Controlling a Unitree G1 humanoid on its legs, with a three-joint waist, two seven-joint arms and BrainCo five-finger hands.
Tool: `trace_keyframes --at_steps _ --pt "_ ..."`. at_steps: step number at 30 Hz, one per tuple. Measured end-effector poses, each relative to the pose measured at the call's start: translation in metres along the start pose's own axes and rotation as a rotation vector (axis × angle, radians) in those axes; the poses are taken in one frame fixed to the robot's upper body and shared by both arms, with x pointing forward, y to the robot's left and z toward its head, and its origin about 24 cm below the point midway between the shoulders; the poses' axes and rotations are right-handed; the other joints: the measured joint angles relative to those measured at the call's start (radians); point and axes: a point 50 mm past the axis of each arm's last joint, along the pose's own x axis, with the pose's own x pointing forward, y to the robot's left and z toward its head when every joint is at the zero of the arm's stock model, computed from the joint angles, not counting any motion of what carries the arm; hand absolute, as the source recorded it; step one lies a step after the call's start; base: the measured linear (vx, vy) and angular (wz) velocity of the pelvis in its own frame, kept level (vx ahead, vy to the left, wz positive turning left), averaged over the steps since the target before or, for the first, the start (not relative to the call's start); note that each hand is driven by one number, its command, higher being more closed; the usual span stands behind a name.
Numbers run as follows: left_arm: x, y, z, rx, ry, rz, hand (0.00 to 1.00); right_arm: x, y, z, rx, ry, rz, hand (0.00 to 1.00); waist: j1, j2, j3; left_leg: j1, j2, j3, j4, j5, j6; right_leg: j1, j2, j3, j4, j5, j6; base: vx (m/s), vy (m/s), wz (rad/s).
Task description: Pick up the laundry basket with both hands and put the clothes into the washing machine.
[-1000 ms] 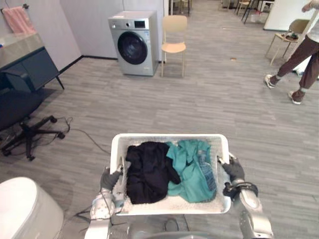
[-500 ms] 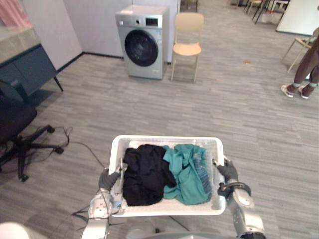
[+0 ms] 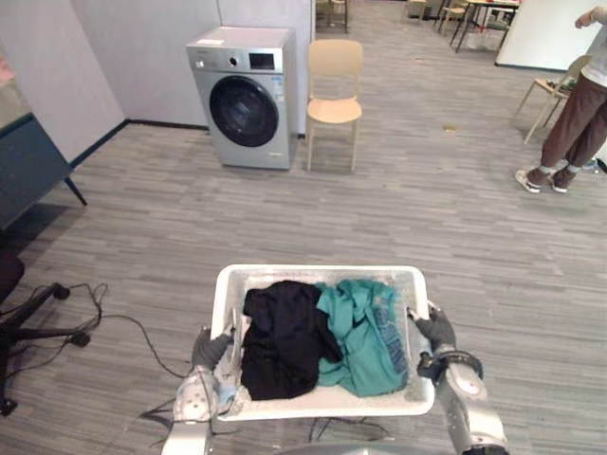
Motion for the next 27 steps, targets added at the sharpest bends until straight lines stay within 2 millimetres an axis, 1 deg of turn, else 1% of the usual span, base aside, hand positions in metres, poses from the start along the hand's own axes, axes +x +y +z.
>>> trace_keyframes --at_steps 1,3,5,7,8,9,14,16,18,19,22,23,24,26,27 --pt "0.0 0.002 0.0 0.009 0.0 0.002 1.0 -0.002 0.003 -0.005 0.018 0.013 -0.002 1.0 -0.005 -0.015 -0.007 0.001 -0.012 -0.002 0.001 0.0 0.0 0.024 0.0 -0.001 -0.058 0.026 0.008 0.15 0.102 -0.06" --pt "-0.001 0.003 -0.002 0.011 0.004 0.003 1.0 -0.002 0.003 -0.007 0.02 0.02 -0.004 1.0 -0.002 -0.019 -0.01 0.001 -0.025 -0.002 0.01 0.0 0.0 0.04 -0.004 0.004 -0.095 0.047 0.009 0.15 0.117 -0.14" --pt "-0.001 0.003 -0.002 0.012 0.005 0.003 1.0 -0.004 0.001 -0.01 0.024 0.024 -0.009 1.0 -0.005 -0.01 -0.01 0.003 -0.046 -0.004 0.031 0.0 0.0 0.061 -0.022 0.007 -0.122 0.055 0.005 0.12 0.116 -0.15" --pt "-0.001 0.003 -0.002 0.012 0.005 0.003 1.0 -0.005 0.0 -0.01 0.025 0.023 -0.011 1.0 -0.006 -0.002 -0.012 0.004 -0.051 -0.005 0.039 0.0 0.0 0.063 -0.026 0.007 -0.122 0.057 0.003 0.11 0.074 -0.1" --pt "-0.001 0.003 -0.002 0.012 0.005 0.002 1.0 -0.006 -0.001 -0.011 0.025 0.022 -0.012 1.0 -0.008 0.006 -0.017 0.007 -0.057 -0.005 0.047 0.0 0.0 0.068 -0.033 0.007 -0.123 0.058 0.002 0.09 0.051 -0.05" --pt "-0.004 0.004 -0.029 0.093 0.102 -0.042 1.0 -0.012 -0.005 -0.041 0.034 0.155 -0.021 1.0 -0.01 -0.035 -0.038 0.011 -0.018 -0.086 -0.224 0.188 -0.027 0.093 -0.035 -0.01 -0.126 0.006 0.036 0.05 0.023 -0.04" --pt "-0.004 0.003 -0.029 0.091 0.102 -0.043 1.0 -0.012 -0.005 -0.041 0.034 0.155 -0.022 1.0 -0.012 -0.033 -0.036 0.009 -0.017 -0.081 -0.225 0.187 -0.027 0.086 -0.036 -0.002 -0.123 0.006 0.036 0.0 0.0 -0.03" --pt "-0.004 0.002 -0.029 0.081 0.103 -0.041 1.0 -0.012 -0.005 -0.041 0.032 0.151 -0.023 1.0 -0.011 -0.026 -0.032 -0.007 -0.01 -0.067 -0.226 0.187 -0.028 0.063 -0.039 0.009 -0.108 0.006 0.037 -0.04 -0.004 -0.16" --pt "-0.004 0.0 -0.029 0.072 0.104 -0.043 1.0 -0.012 -0.007 -0.041 0.031 0.151 -0.031 1.0 -0.021 -0.018 -0.024 -0.022 -0.01 -0.052 -0.237 0.182 -0.032 0.032 -0.051 0.01 -0.09 0.008 0.041 -0.05 0.015 -0.1" --pt "-0.004 -0.001 -0.029 0.071 0.104 -0.044 1.0 -0.012 -0.008 -0.041 0.031 0.153 -0.033 1.0 -0.033 -0.014 -0.015 -0.025 -0.012 -0.05 -0.243 0.182 -0.032 0.023 -0.054 0.008 -0.084 0.008 0.041 -0.03 0.014 -0.06" --pt "-0.004 -0.001 -0.029 0.07 0.104 -0.045 1.0 -0.013 -0.01 -0.042 0.028 0.153 -0.047 1.0 -0.039 -0.007 0.002 -0.034 -0.008 -0.025 -0.252 0.174 -0.025 -0.009 -0.058 0.007 -0.056 0.006 0.041 -0.03 0.004 -0.15" --pt "-0.003 -0.003 -0.027 0.066 0.099 -0.045 1.0 -0.013 -0.012 -0.041 0.027 0.146 -0.063 1.0 -0.041 -0.005 0.009 -0.042 -0.003 -0.012 -0.247 0.167 -0.024 -0.038 -0.064 0.003 -0.016 -0.004 0.041 0.0 -0.008 -0.07" --pt "-0.001 -0.005 -0.024 0.06 0.089 -0.047 1.0 -0.012 -0.011 -0.039 0.032 0.138 -0.069 1.0 -0.057 -0.004 0.027 -0.054 0.007 0.007 -0.226 0.156 -0.025 -0.068 -0.074 -0.006 0.053 -0.025 0.037 0.01 -0.011 0.06" --pt "0.001 -0.004 -0.021 0.055 0.078 -0.041 1.0 -0.01 -0.012 -0.036 0.036 0.127 -0.075 1.0 -0.076 -0.002 0.05 -0.069 0.022 0.007 -0.177 0.131 -0.03 -0.1 -0.088 -0.037 0.154 -0.054 0.03 0.02 -0.028 0.23" --pt "0.002 -0.003 -0.021 0.055 0.078 -0.036 1.0 -0.01 -0.011 -0.036 0.036 0.124 -0.075 1.0 -0.086 -0.002 0.053 -0.091 0.04 -0.003 -0.109 0.089 -0.04 -0.105 -0.088 -0.07 0.194 -0.077 0.022 0.06 -0.053 0.14"
